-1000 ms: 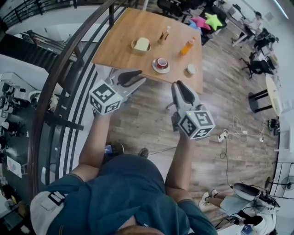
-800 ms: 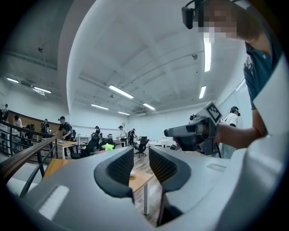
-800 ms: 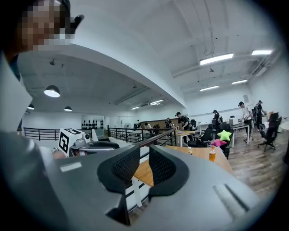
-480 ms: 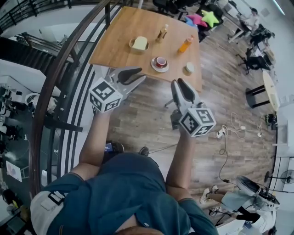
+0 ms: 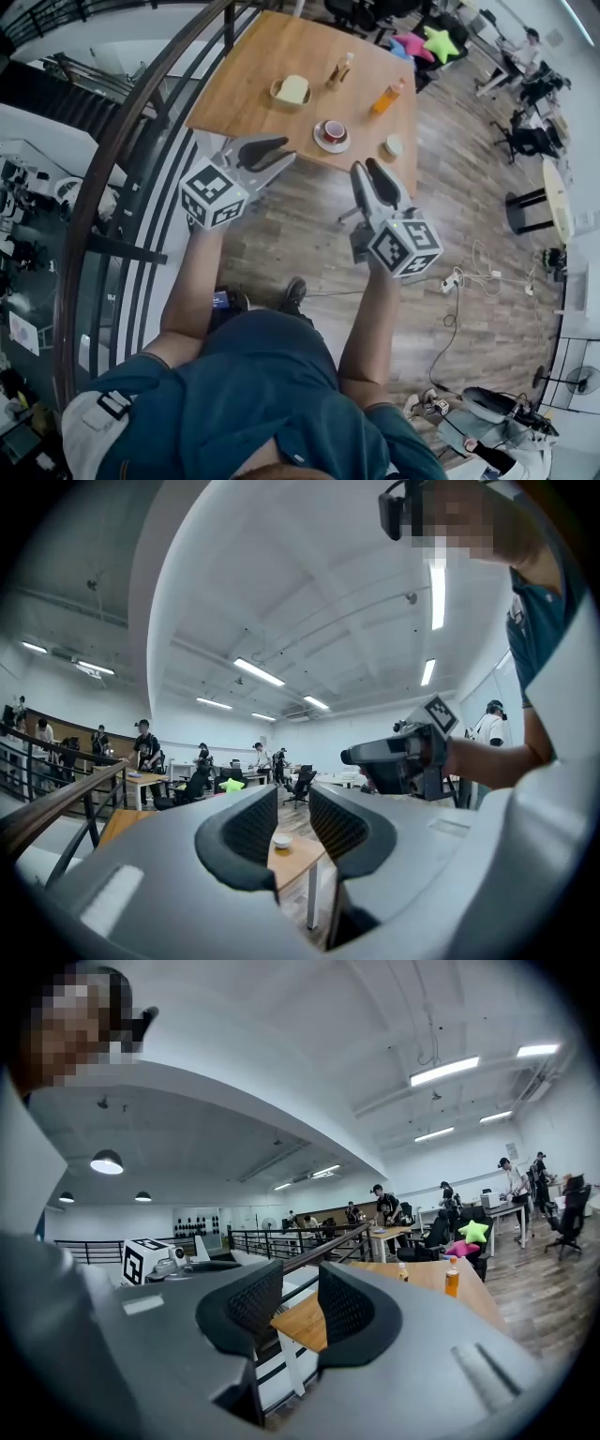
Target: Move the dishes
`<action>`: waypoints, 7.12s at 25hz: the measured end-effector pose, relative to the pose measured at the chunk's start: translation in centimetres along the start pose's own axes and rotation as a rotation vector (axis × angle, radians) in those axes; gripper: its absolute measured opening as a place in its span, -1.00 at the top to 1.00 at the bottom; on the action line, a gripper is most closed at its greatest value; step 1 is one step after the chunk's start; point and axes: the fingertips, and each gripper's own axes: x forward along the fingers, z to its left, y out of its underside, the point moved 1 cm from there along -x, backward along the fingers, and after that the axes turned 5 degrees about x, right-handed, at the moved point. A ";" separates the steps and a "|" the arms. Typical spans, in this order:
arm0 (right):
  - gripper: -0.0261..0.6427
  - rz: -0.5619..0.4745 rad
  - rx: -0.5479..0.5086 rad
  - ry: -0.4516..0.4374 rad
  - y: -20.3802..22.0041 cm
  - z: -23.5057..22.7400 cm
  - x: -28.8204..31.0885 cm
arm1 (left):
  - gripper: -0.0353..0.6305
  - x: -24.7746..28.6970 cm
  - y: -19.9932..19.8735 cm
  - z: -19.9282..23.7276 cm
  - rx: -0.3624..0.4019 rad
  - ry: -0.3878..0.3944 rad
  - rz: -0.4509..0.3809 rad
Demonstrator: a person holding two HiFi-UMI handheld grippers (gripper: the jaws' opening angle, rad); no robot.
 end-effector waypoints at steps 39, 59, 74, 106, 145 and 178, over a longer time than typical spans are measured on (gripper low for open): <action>0.62 0.014 0.080 -0.333 -4.0 -15.5 6.5 | 0.60 11.2 0.3 2.3 0.062 -0.323 0.137; 0.62 -0.016 0.088 -0.053 -6.3 -24.3 8.8 | 0.60 23.1 1.1 9.2 0.041 -0.035 0.068; 0.62 -0.032 0.107 0.103 -7.2 -25.6 12.8 | 0.60 25.9 1.6 15.2 0.028 0.118 0.046; 0.62 0.059 0.053 -0.095 -9.4 -30.0 22.1 | 0.57 28.8 3.1 21.4 0.008 -0.060 0.048; 0.62 0.320 0.156 -0.233 2.1 -34.0 27.4 | 0.46 29.2 17.5 20.0 -0.217 -0.183 0.244; 0.62 0.509 0.283 -0.204 13.4 -35.7 28.0 | 0.04 30.5 29.8 16.3 -0.296 -0.138 0.442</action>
